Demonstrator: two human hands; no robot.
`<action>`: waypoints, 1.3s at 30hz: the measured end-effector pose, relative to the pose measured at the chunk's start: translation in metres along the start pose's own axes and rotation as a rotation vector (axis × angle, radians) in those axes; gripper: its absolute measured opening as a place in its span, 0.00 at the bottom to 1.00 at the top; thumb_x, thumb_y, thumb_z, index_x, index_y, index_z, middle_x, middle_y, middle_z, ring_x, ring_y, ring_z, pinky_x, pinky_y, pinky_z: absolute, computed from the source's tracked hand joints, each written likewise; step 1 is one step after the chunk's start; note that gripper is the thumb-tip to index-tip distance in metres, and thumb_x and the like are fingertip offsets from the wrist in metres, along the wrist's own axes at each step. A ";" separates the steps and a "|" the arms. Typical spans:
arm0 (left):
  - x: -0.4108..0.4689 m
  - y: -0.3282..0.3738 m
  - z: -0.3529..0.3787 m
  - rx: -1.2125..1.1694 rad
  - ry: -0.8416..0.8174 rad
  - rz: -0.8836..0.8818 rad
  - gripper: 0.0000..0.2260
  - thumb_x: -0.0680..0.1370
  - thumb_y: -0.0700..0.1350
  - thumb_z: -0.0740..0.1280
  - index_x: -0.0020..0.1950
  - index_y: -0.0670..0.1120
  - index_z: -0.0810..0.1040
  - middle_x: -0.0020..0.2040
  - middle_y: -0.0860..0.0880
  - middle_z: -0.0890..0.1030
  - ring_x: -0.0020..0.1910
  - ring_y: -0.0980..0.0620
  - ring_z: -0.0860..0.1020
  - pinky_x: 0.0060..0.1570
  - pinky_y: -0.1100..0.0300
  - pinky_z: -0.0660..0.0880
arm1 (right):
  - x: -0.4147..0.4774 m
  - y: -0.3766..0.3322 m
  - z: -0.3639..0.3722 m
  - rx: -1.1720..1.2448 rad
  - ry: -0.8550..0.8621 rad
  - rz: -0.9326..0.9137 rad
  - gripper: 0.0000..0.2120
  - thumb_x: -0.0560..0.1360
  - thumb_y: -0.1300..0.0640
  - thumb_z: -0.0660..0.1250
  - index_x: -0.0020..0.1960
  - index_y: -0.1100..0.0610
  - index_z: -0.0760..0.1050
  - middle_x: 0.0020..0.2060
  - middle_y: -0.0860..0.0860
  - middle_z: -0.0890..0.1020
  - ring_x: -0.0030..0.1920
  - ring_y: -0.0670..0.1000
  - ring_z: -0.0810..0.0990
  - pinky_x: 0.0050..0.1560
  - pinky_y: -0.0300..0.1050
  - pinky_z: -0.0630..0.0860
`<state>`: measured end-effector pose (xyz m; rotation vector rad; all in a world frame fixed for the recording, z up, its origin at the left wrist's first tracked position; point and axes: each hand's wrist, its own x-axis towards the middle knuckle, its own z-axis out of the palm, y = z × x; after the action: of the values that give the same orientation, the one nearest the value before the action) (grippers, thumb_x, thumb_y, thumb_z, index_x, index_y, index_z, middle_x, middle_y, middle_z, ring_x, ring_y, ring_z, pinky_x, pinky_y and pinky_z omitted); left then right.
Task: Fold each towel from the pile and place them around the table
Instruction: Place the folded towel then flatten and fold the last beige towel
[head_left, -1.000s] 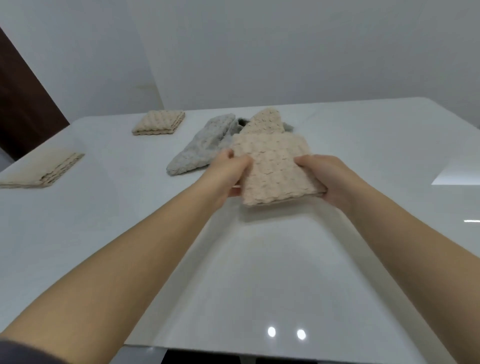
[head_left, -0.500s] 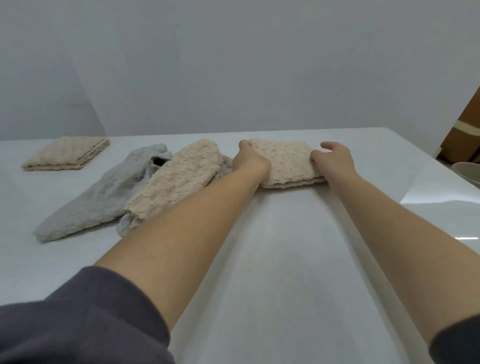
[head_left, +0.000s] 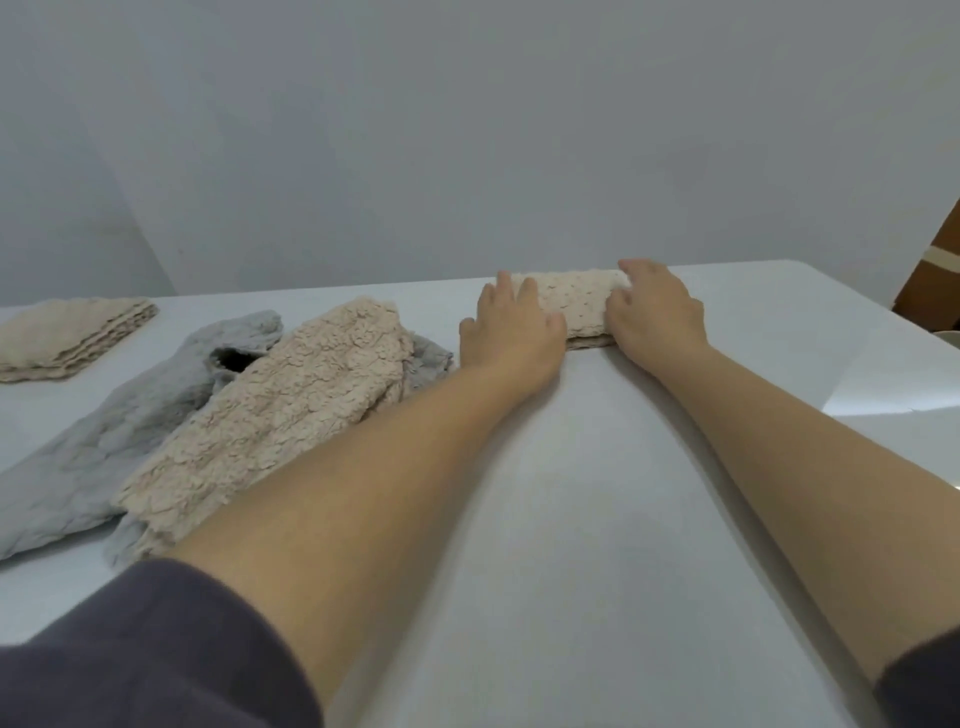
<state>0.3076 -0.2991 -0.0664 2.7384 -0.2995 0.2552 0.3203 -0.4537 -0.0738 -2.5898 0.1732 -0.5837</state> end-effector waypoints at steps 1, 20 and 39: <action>0.000 -0.003 0.004 0.044 -0.068 0.072 0.26 0.83 0.51 0.49 0.79 0.45 0.50 0.80 0.47 0.46 0.78 0.48 0.46 0.74 0.44 0.51 | -0.002 0.000 0.001 -0.108 -0.086 -0.066 0.16 0.80 0.56 0.51 0.64 0.57 0.69 0.68 0.54 0.70 0.71 0.58 0.65 0.69 0.62 0.58; -0.069 -0.018 -0.044 0.284 -0.110 0.115 0.27 0.82 0.45 0.50 0.79 0.42 0.46 0.80 0.47 0.46 0.79 0.50 0.43 0.75 0.44 0.38 | -0.044 -0.041 -0.023 -0.201 -0.300 -0.215 0.23 0.84 0.53 0.47 0.79 0.53 0.53 0.79 0.48 0.54 0.79 0.53 0.47 0.73 0.66 0.43; -0.207 -0.146 -0.171 -0.554 0.141 -0.236 0.04 0.76 0.47 0.65 0.44 0.48 0.74 0.36 0.54 0.76 0.36 0.54 0.73 0.36 0.59 0.70 | -0.209 -0.212 -0.017 0.093 -0.338 -0.454 0.32 0.77 0.54 0.61 0.78 0.48 0.55 0.75 0.47 0.63 0.75 0.49 0.60 0.75 0.60 0.53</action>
<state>0.1203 -0.0656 -0.0049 2.1693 -0.0004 0.2538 0.1284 -0.2282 -0.0368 -2.5952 -0.5503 -0.2826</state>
